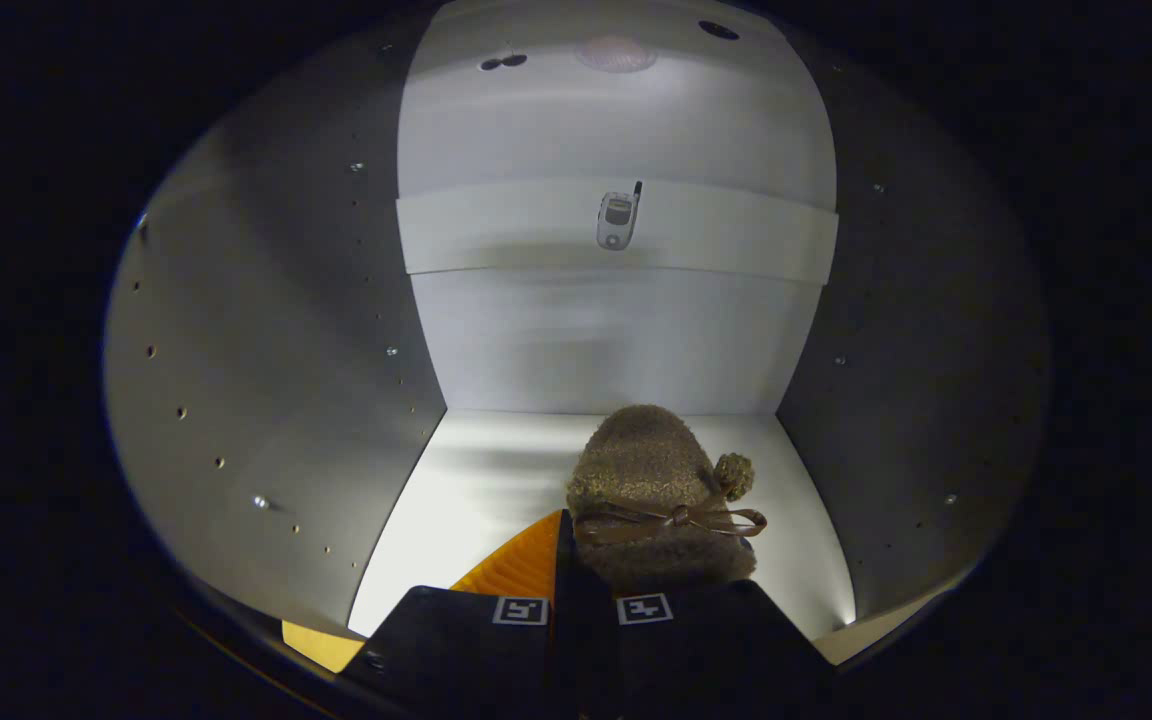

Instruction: Open the shoe cabinet door, grab the shoes and put them into the shoe cabinet, then close the shoe cabinet door.

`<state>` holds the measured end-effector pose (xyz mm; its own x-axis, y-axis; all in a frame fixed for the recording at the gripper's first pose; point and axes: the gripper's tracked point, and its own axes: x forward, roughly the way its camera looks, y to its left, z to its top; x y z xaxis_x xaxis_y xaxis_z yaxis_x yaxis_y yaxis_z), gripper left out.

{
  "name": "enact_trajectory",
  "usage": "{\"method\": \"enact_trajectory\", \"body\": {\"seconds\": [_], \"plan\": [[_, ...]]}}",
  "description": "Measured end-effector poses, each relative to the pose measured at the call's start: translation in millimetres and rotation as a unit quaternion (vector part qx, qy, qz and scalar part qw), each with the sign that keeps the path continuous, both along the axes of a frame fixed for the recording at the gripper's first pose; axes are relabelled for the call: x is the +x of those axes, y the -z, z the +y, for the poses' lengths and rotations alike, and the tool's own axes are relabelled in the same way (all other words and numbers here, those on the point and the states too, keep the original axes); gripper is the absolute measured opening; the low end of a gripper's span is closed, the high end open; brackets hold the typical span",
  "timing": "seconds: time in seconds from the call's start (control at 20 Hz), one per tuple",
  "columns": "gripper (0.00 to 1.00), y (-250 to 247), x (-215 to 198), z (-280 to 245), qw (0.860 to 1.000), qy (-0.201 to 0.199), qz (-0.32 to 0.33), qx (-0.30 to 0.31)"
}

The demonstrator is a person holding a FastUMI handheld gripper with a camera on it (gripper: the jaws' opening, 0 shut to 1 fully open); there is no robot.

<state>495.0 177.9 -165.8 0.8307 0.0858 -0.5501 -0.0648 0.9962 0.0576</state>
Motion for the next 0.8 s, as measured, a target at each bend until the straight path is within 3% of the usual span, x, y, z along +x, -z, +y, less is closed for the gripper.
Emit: {"method": "enact_trajectory", "body": {"seconds": [0.6,0.8], "plan": [[0.11,38.5,18.2,9.0,0.999,0.012,0.033,-0.021],[0.2,36.2,9.0,10.9,0.999,0.012,0.038,-0.02]]}}
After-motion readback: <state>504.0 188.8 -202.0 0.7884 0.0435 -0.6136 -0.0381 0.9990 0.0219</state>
